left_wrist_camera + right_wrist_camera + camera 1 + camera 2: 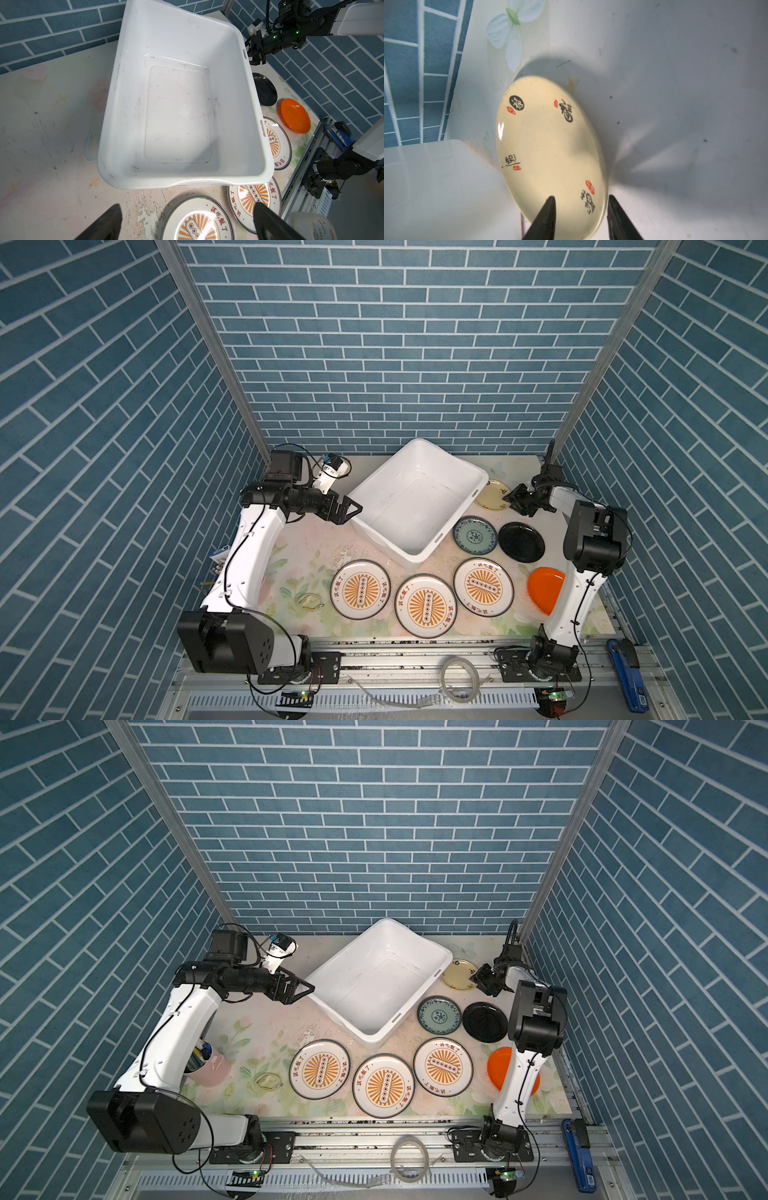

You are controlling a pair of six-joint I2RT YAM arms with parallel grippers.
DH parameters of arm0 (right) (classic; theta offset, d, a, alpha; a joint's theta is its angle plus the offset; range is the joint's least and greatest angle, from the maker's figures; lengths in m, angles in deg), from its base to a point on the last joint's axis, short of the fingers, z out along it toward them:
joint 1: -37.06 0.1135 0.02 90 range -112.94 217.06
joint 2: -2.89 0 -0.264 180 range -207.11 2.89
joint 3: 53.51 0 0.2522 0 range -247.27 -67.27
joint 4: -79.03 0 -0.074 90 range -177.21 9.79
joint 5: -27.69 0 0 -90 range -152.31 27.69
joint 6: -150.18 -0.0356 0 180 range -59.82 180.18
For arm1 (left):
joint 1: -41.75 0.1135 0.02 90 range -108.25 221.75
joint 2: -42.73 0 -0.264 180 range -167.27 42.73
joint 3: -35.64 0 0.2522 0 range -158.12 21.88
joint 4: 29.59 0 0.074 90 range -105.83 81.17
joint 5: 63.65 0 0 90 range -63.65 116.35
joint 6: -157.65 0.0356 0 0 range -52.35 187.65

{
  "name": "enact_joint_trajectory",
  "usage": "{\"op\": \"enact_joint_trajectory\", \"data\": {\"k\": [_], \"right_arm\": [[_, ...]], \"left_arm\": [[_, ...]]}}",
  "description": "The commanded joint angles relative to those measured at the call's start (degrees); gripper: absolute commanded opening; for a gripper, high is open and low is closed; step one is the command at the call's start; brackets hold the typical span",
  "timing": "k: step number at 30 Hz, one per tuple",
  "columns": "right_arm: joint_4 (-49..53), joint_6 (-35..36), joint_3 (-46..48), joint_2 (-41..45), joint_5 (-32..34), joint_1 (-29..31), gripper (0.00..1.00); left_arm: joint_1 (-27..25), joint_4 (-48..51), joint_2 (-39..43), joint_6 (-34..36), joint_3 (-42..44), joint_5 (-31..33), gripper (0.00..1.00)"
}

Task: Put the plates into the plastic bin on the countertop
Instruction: 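Lower the right gripper onto the cream plate's rim and close it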

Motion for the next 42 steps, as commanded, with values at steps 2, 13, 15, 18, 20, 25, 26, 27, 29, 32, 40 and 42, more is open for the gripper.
{"op": "enact_joint_trajectory", "data": {"k": [2,13,15,18,20,25,26,27,29,32,40,42], "right_arm": [[1.0,-1.2,-0.7,-0.9,2.3,-0.2,0.40],[3.0,-1.8,-4.0,-2.9,2.7,0.3,0.36],[3.7,-1.7,-5.0,-3.6,2.7,0.4,0.36],[4.4,-1.8,-6.0,-4.2,2.7,0.7,0.33],[5.3,-1.7,-7.0,-4.3,2.3,0.9,0.30],[7.5,-1.7,-9.3,-8.0,2.1,1.7,0.26],[7.6,-1.6,-9.4,-8.2,2.2,1.8,0.25],[7.7,-1.6,-9.5,-8.3,2.4,1.9,0.23],[7.8,-1.8,-9.5,-8.3,2.9,2.0,0.22],[7.7,-1.9,-9.0,-7.7,3.6,2.1,0.18],[4.1,-2.6,-5.4,-5.6,3.8,2.0,0.00],[2.6,-3.1,-3.8,-4.2,4.8,1.9,0.00]], "left_arm": [[-0.3,-0.6,0.6,0.2,1.1,-0.9,1.00],[-0.3,-1.1,0.6,-0.3,1.6,-1.5,1.00],[-0.3,-1.1,0.6,-0.4,1.6,-1.6,0.99],[-0.3,-1.3,0.6,-0.5,1.7,-1.8,1.00],[-0.3,-1.3,0.6,-0.6,1.7,-1.9,1.00],[-0.3,-1.5,0.8,-0.6,2.0,-2.0,0.99],[-0.3,-1.5,0.7,-0.6,2.1,-2.0,1.00],[-0.3,-1.6,0.9,-0.6,2.2,-2.1,1.00],[-0.3,-1.8,1.1,-0.6,2.5,-2.0,1.00],[-0.3,-2.1,1.2,-0.6,2.8,-2.2,1.00],[-0.3,-2.2,1.4,-0.7,2.9,-2.3,1.00],[-0.3,-2.2,1.4,-0.9,2.7,-2.4,1.00]]}}
